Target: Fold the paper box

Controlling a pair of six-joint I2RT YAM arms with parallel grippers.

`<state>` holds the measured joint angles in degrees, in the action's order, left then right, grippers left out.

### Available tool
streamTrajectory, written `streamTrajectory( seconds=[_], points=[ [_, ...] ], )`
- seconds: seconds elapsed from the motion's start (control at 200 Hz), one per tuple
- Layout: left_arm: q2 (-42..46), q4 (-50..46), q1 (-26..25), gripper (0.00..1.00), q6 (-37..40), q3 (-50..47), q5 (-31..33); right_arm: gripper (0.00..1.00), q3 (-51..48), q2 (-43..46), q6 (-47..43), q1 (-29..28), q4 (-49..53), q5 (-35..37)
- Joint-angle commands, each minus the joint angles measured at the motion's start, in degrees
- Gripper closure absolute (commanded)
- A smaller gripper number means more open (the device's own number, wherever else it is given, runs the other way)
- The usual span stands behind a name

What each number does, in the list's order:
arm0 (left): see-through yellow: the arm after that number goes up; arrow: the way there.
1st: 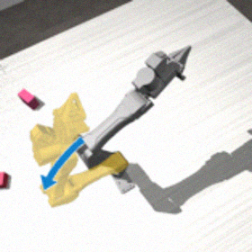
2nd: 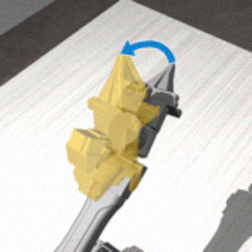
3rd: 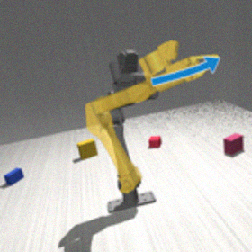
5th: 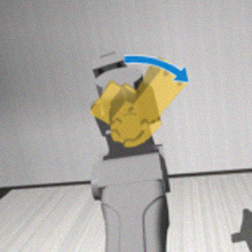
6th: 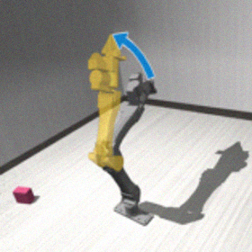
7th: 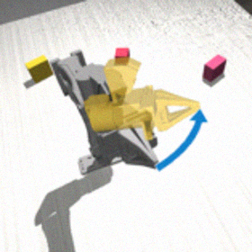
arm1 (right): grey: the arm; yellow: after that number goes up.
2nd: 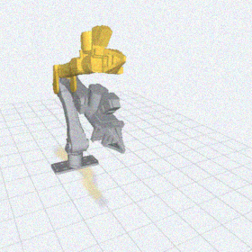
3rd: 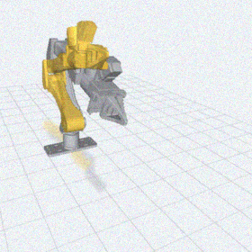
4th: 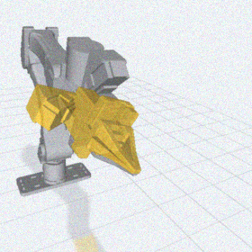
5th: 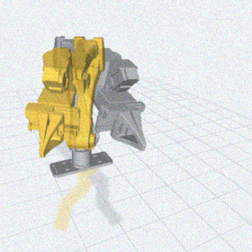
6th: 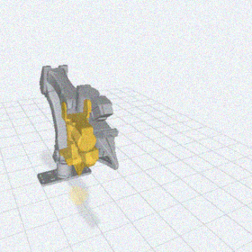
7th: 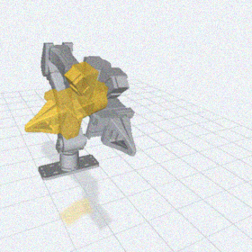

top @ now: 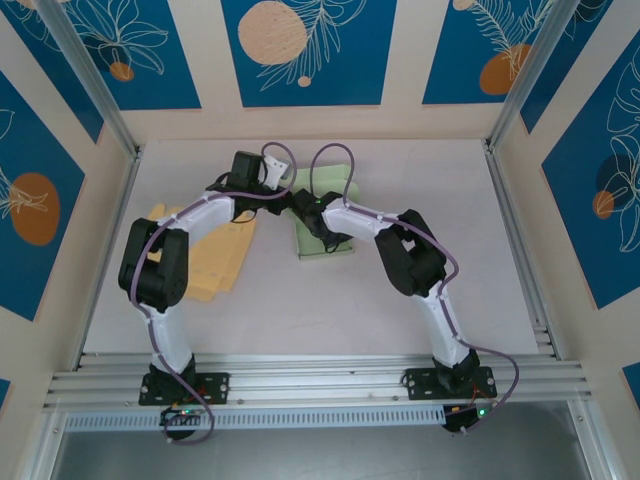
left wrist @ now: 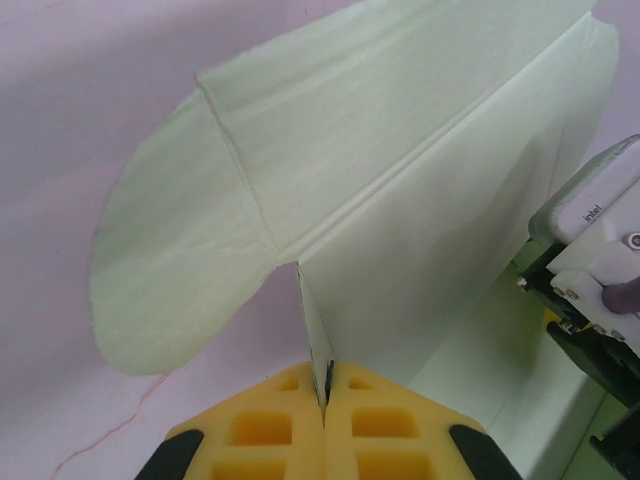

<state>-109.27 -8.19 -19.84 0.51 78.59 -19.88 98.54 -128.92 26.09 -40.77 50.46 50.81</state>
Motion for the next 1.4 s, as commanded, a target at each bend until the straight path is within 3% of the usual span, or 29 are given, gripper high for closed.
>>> streamTrajectory(
  seconds=[0.0, 0.14, 0.405, 0.58, 0.685, 0.93, 1.095, 1.18, 1.32, 1.395],
  points=[
    [2.40, 1.70, -0.12, 1.00, 0.01, -0.17, 0.76, 0.78, -2.00, -4.79, 0.48, -0.10, 7.51, -2.78],
    [2.66, 1.03, -0.13, 1.00, 0.92, -0.58, 1.97, 0.57, -2.25, -1.20, 1.55, 0.35, 7.99, -2.82],
    [2.39, -0.68, -0.12, 1.00, 2.47, -0.19, 2.94, 0.56, -0.78, 4.38, 2.31, -0.41, 9.66, -2.94],
    [2.14, -0.56, -0.20, 1.00, 2.58, -0.20, 2.52, 0.44, 0.37, 7.68, 1.85, -0.97, 8.07, -6.18],
    [2.22, -0.26, -0.29, 1.00, 2.82, -0.67, 2.24, 0.38, -0.32, 10.00, 1.80, -0.93, 5.26, -8.33],
    [3.19, 1.59, -0.38, 1.00, 3.35, -2.21, 0.36, 0.35, -2.16, 12.98, 2.47, 0.18, 0.87, -10.31],
    [4.18, 2.52, -0.46, 1.00, 3.46, -2.77, -1.79, 0.35, -8.89, 21.13, -0.40, 2.16, -7.23, -14.55],
    [4.68, 3.00, -0.47, 0.95, 3.63, -3.32, -2.39, 0.35, -13.44, 26.43, -2.47, 4.53, -12.54, -19.39],
    [5.25, 2.12, -0.47, 0.75, 4.04, -3.53, -2.46, 0.35, -19.28, 32.82, -6.58, 10.00, -18.85, -29.90],
    [5.79, 0.98, -0.46, 0.69, 4.85, -3.61, -1.47, 0.35, -20.58, 34.29, -9.11, 12.86, -20.38, -34.56]
  ],
)
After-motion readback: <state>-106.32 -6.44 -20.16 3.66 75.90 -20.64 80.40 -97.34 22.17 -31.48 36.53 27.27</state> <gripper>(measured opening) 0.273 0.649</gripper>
